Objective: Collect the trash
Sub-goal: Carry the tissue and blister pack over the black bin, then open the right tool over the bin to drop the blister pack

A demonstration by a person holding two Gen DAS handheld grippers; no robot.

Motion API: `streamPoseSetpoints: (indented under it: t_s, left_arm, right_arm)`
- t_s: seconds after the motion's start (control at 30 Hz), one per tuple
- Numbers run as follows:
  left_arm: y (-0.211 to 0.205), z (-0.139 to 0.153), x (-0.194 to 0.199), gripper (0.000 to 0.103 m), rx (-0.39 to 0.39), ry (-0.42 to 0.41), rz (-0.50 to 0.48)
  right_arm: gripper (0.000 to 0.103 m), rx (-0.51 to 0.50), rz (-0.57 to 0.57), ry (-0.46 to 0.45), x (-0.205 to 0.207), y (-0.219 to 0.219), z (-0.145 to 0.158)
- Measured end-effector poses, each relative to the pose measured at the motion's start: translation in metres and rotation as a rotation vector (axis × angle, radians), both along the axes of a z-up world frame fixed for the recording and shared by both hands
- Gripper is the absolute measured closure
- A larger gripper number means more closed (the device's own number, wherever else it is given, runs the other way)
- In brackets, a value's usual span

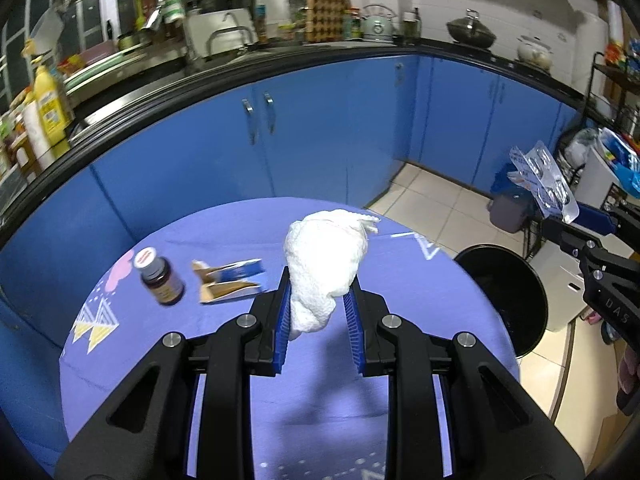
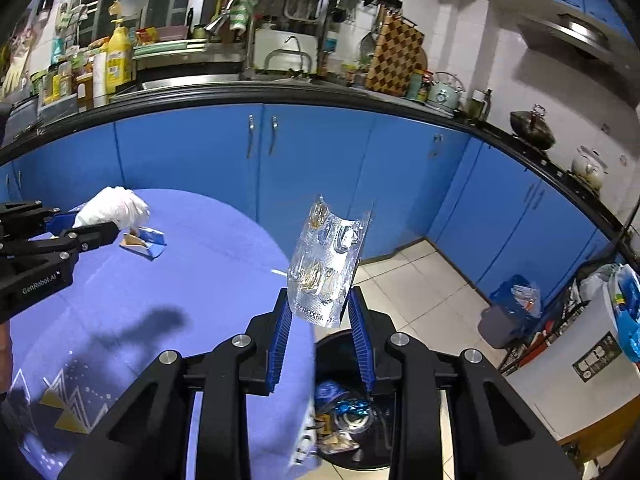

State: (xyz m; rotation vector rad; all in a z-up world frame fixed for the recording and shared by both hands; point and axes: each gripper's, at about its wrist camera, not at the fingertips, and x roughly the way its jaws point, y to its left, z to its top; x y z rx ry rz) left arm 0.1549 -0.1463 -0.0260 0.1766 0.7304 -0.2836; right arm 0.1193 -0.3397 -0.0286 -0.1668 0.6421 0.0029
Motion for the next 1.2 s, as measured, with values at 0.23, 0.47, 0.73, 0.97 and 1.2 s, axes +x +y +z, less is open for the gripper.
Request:
streamPoseSetpoints:
  t_s: [0.23,0.47,0.73,0.97,1.2]
  left_arm:
    - [-0.035,0.002,0.002,0.078,0.022,-0.005,-0.049]
    - [-0.060,0.004,0.003,0.078,0.034,-0.015,-0.081]
    - [-0.075,0.001,0.006,0.078,0.047,-0.006,-0.091]
    - [-0.083,-0.003,0.006,0.078,0.057,-0.001,-0.100]
    - [-0.092,-0.002,0.002,0.078,0.062,0.000,-0.113]
  right_arm:
    - [0.074,-0.011,-0.043,-0.026,-0.006,-0.027,0.005]
    - [0.072,0.004,-0.067,-0.049,-0.005,-0.050,0.008]
    - [0.066,0.003,-0.081,-0.092,0.001,-0.066,0.013]
    - [0.010,-0.077,-0.177,-0.187,-0.005,-0.075,0.015]
    - [0.009,-0.101,-0.191,-0.201,-0.013,-0.083,0.013]
